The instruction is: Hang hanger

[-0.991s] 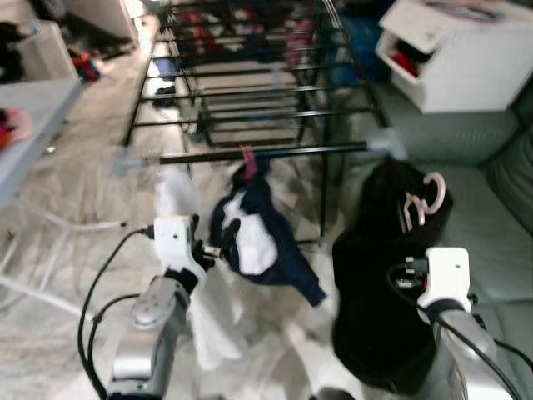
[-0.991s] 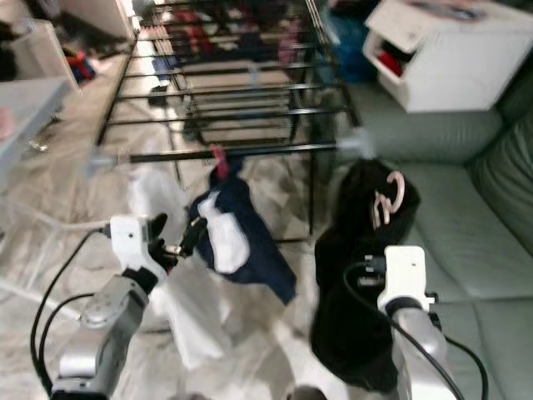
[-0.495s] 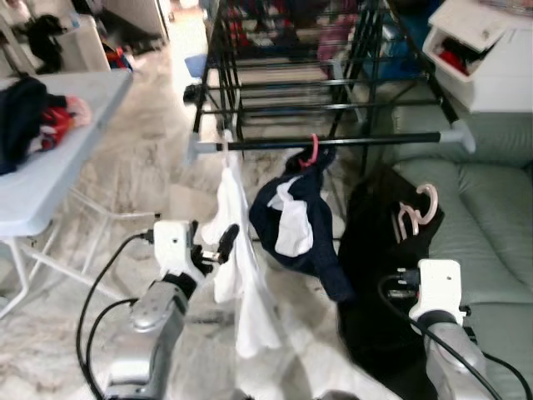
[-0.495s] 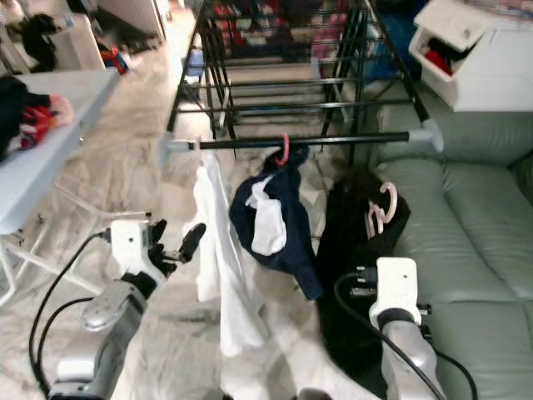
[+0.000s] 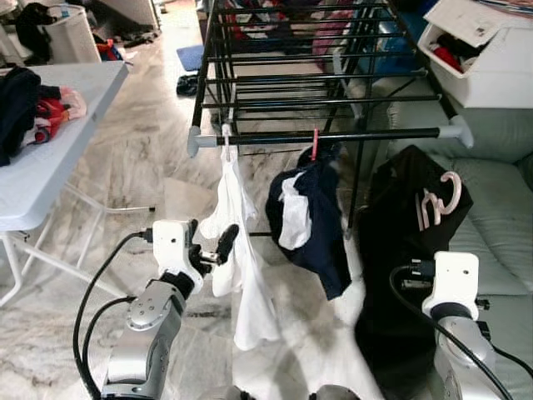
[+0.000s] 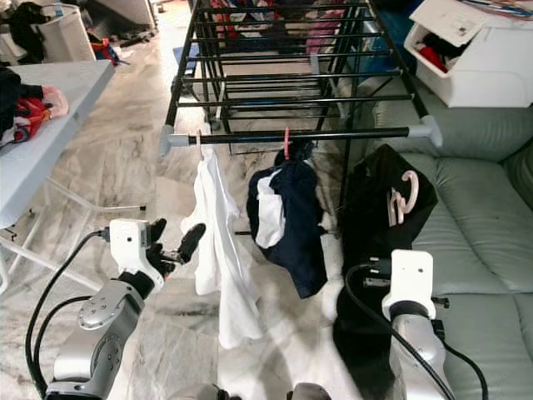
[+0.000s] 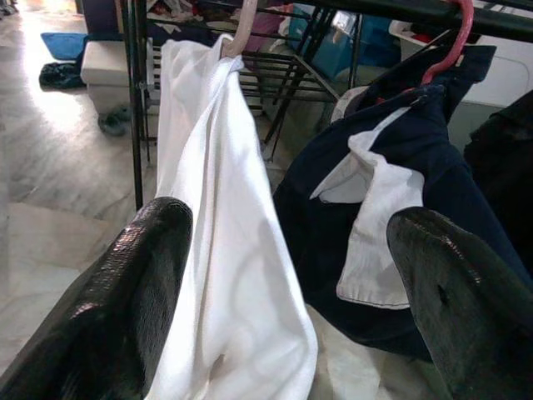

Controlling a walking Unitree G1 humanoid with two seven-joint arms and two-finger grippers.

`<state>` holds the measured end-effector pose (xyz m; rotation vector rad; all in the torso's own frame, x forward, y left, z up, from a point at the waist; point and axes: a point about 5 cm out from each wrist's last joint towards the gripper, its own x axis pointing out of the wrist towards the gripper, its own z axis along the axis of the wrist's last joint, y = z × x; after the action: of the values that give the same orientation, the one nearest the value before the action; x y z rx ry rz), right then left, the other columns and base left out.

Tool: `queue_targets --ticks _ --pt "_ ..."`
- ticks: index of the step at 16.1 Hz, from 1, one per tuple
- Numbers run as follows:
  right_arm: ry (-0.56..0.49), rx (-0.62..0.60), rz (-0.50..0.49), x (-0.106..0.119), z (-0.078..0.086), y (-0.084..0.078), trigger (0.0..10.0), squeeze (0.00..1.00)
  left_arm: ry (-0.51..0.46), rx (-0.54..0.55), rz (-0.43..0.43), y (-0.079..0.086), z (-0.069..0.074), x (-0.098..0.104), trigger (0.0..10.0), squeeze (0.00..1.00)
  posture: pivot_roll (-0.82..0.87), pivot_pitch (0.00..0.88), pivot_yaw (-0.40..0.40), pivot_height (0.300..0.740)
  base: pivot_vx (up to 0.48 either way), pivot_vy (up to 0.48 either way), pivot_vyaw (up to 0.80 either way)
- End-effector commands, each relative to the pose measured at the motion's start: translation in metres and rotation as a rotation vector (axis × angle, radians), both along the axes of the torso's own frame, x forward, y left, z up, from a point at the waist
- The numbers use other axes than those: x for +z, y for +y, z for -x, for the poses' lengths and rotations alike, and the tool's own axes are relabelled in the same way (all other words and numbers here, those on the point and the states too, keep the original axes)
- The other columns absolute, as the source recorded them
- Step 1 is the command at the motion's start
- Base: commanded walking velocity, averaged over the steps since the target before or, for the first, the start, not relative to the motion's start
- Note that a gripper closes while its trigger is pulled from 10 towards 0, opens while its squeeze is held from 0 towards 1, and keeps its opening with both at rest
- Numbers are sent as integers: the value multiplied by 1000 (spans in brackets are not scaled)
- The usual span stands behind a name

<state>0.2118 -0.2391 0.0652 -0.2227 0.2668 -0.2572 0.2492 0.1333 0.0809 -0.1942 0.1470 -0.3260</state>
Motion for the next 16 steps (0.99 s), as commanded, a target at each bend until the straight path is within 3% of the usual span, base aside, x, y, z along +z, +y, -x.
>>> queue_targets --ticks 1,11,16 --pt "-59 18 13 11 -7 2 10000 0 -22 0 1 2 -1 5 10000 0 -74 0 50 740 360 0 0" --pt "-81 25 3 17 -16 0 10000 0 -12 -5 13 0 3 4 10000 0 -76 0 48 740 371 0 0" --pt "-30 93 -42 10 -20 8 10000 0 3 27 22 2 5 2 10000 0 -76 0 47 740 0 0 0"
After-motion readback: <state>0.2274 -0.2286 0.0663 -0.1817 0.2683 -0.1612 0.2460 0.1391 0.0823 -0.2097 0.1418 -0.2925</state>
